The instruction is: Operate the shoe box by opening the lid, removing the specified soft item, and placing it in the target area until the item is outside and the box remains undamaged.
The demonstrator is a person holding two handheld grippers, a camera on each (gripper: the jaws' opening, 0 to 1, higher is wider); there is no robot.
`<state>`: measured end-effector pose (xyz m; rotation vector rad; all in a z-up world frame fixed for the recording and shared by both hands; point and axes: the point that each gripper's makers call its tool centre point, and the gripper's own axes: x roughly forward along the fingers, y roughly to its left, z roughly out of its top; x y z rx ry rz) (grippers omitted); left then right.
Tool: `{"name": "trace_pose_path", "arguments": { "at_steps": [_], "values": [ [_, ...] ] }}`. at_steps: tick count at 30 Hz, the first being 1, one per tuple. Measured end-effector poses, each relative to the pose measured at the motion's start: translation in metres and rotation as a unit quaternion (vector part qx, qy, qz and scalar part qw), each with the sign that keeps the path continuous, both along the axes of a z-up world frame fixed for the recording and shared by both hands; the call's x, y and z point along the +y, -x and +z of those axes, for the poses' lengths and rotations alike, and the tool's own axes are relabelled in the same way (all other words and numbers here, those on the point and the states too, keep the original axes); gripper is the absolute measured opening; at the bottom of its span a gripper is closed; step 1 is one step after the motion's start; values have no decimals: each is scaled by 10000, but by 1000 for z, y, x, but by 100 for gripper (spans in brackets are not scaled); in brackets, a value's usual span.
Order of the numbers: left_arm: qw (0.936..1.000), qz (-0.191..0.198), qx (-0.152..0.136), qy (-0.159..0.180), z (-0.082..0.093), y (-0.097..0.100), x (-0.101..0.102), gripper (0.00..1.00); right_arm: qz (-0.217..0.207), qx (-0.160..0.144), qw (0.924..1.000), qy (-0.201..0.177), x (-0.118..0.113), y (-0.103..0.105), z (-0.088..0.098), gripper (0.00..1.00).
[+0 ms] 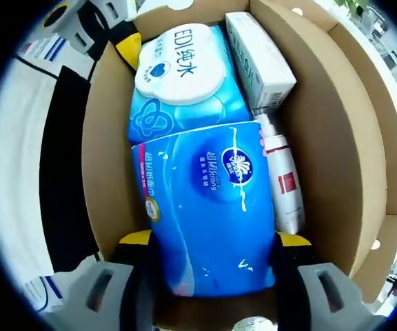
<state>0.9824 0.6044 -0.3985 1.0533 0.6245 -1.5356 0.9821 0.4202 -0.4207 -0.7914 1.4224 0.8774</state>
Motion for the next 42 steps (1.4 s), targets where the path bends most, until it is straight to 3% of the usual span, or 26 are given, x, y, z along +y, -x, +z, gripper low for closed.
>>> {"name": "trace_pose_path", "arguments": {
  "at_steps": [4, 9, 13, 20, 25, 32, 35, 39, 42],
  "values": [
    [10000, 29, 6, 1, 1, 0, 0, 4, -116, 93, 9998, -147, -2, -2, -10, 72],
    [10000, 52, 29, -15, -1, -1, 1, 4, -113, 158, 9998, -99, 0, 1, -7, 71],
    [10000, 36, 11, -6, -2, -1, 1, 3, -10, 297, 9995, -55, 0, 4, -1, 64],
    [10000, 46, 7, 8, 0, 0, 0, 3, -56, 150, 9984, -541, 0, 2, 11, 60],
    [9999, 54, 82, -46, 1, 0, 0, 3, -179, -87, 9929, -1169, 4, -9, 30, 60],
    [10000, 41, 43, -17, 0, 0, 0, 3, -155, -283, 9926, -1169, 9, -15, 40, 60],
    [10000, 29, 34, -8, -1, -1, 0, 3, 537, -207, 9972, -481, 0, -11, 36, 61],
    [10000, 31, 15, 12, -2, -1, 0, 3, 328, -283, 9975, -560, -3, -13, 34, 61],
    [10000, 42, -6, 28, -1, -1, 0, 3, 563, -247, 9974, -364, -2, -9, 28, 61]
  ]
}}
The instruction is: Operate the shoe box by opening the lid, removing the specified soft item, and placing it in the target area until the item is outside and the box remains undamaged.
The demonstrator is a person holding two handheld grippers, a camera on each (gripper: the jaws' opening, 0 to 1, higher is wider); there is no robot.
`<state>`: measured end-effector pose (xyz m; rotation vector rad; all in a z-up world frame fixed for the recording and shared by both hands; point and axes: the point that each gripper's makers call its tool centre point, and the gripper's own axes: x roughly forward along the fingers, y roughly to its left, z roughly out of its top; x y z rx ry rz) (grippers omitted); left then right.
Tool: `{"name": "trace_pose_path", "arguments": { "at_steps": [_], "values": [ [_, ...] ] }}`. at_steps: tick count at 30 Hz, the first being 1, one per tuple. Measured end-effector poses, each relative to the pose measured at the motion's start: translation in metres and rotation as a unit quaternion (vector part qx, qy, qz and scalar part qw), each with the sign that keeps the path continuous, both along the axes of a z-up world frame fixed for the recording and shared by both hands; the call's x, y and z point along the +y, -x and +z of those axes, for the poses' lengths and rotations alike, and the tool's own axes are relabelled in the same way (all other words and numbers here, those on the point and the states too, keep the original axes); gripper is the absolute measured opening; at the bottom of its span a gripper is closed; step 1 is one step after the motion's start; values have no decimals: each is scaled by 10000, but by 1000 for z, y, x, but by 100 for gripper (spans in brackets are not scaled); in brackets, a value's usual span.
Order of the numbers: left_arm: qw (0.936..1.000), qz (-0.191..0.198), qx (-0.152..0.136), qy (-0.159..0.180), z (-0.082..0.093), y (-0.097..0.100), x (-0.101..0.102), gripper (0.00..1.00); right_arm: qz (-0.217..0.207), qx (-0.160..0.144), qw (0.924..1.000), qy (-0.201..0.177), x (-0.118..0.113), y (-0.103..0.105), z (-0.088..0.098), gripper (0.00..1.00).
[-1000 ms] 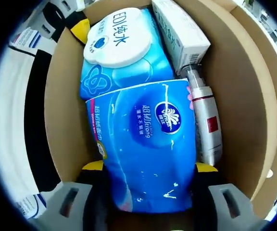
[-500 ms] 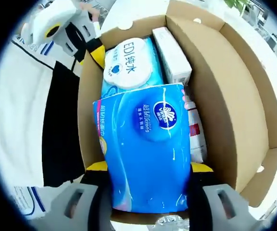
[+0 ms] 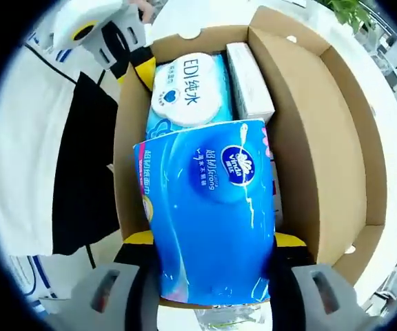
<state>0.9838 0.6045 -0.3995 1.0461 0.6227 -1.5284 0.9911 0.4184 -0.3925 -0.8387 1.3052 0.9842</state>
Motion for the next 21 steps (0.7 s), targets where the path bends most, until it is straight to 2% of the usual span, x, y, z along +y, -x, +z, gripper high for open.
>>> {"name": "trace_pose_path", "arguments": {
  "at_steps": [2, 8, 14, 16, 21],
  "values": [
    [10000, -5, -13, 15, 0, 0, 0, 3, 6, 88, 10000, 37, 3, 4, -6, 61],
    [10000, -38, -26, 22, 0, 0, 0, 3, -48, 28, 10000, 65, 0, 1, 6, 61],
    [10000, -96, -6, 11, 2, 1, 0, 3, -255, -74, 9996, 112, -3, -2, 31, 61],
    [9999, -108, -7, 13, 2, 1, 0, 3, -234, -138, 9996, 89, -5, -6, 32, 61],
    [9999, -157, -44, 33, 3, 2, 0, 3, -282, -234, 9993, 44, -8, -8, 51, 61]
  ]
}}
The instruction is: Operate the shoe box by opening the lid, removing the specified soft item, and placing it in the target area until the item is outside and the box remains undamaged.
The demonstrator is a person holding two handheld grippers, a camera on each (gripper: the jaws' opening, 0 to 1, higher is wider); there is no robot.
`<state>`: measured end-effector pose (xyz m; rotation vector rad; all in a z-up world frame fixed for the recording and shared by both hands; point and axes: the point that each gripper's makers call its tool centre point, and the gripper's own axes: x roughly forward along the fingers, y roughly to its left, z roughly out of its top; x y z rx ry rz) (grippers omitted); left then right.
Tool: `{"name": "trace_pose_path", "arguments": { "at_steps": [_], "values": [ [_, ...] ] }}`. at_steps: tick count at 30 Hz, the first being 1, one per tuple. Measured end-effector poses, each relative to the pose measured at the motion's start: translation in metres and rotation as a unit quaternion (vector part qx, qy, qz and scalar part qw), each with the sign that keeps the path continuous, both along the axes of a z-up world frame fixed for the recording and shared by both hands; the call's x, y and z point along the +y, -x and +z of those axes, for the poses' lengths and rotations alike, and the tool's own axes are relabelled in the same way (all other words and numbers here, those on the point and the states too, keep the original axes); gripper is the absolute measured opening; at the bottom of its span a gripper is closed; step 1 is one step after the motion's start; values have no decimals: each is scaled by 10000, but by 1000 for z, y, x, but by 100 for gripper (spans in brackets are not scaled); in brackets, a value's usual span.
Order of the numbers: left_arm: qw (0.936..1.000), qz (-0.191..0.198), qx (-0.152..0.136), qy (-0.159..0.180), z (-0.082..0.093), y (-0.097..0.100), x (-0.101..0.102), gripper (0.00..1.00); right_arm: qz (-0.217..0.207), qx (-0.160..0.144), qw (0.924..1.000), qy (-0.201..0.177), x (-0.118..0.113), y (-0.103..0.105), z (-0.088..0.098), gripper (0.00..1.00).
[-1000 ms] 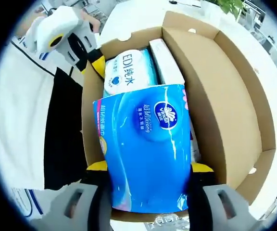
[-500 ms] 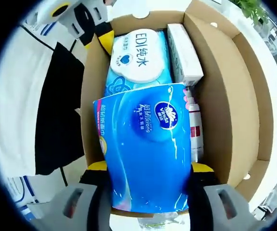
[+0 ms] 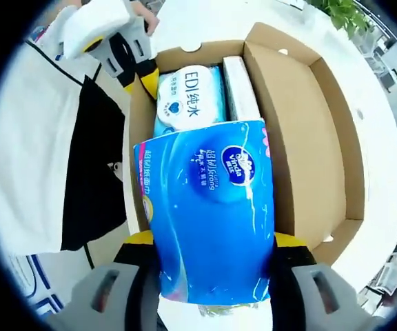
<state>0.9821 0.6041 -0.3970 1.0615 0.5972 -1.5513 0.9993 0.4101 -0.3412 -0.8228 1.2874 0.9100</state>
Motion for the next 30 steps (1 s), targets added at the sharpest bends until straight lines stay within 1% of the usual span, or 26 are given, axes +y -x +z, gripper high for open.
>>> {"name": "trace_pose_path", "arguments": {
  "at_steps": [1, 3, 7, 15, 20, 23, 30],
  "values": [
    [10000, 4, 12, -5, 0, 0, 0, 3, 4, -51, 10000, -8, -1, 0, 9, 61],
    [10000, 3, 22, -12, 0, 0, 0, 3, 24, -50, 10000, -17, 0, 0, 14, 61],
    [10000, 15, 19, -12, 0, 0, 0, 3, 172, -57, 9997, 139, -7, 6, 18, 62],
    [10000, 53, 29, -19, 0, 0, 0, 3, 197, -64, 9996, 186, -17, 8, 19, 62],
    [10000, 69, 48, -22, 0, 0, 0, 3, 100, 0, 9999, 124, -21, 12, 18, 62],
    [10000, 68, 39, -16, 1, 0, 0, 3, -29, 110, 9999, 98, -25, 17, 19, 62],
    [10000, 82, 22, -14, 1, 0, 0, 3, -60, 153, 9999, 34, -30, 25, 20, 62]
  ]
}}
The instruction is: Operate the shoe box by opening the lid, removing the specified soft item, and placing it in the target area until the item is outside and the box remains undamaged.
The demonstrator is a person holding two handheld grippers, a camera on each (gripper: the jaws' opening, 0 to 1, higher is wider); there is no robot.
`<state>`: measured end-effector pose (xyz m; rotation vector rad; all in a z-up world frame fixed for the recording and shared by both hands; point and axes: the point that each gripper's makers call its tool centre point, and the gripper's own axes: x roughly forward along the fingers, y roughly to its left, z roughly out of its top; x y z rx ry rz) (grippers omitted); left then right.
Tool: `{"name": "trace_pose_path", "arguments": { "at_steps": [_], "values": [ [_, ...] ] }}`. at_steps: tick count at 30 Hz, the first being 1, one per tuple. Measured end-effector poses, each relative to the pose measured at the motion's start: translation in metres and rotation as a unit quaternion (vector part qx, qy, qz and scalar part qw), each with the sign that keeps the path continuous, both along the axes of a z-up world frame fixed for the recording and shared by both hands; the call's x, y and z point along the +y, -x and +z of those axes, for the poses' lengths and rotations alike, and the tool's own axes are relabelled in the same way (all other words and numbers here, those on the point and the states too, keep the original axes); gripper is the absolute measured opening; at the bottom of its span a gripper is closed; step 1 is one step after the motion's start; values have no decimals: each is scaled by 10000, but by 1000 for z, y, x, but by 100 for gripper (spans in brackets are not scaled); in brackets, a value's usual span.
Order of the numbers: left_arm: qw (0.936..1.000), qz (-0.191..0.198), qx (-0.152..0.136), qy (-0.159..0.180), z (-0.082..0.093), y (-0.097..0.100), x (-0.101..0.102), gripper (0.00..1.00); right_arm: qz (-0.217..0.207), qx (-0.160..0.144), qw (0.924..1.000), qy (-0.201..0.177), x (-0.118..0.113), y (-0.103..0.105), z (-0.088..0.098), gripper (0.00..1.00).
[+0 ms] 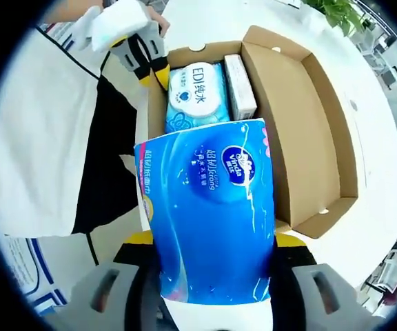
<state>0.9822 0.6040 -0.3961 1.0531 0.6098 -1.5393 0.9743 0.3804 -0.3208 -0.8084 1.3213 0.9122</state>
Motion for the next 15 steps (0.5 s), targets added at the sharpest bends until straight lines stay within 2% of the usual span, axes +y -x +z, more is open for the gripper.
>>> {"name": "trace_pose_path", "arguments": {
  "at_steps": [15],
  "values": [
    [10000, -36, -26, 5, -1, -1, 0, 3, 323, -115, 9994, 94, -29, 13, 4, 62]
  ]
}}
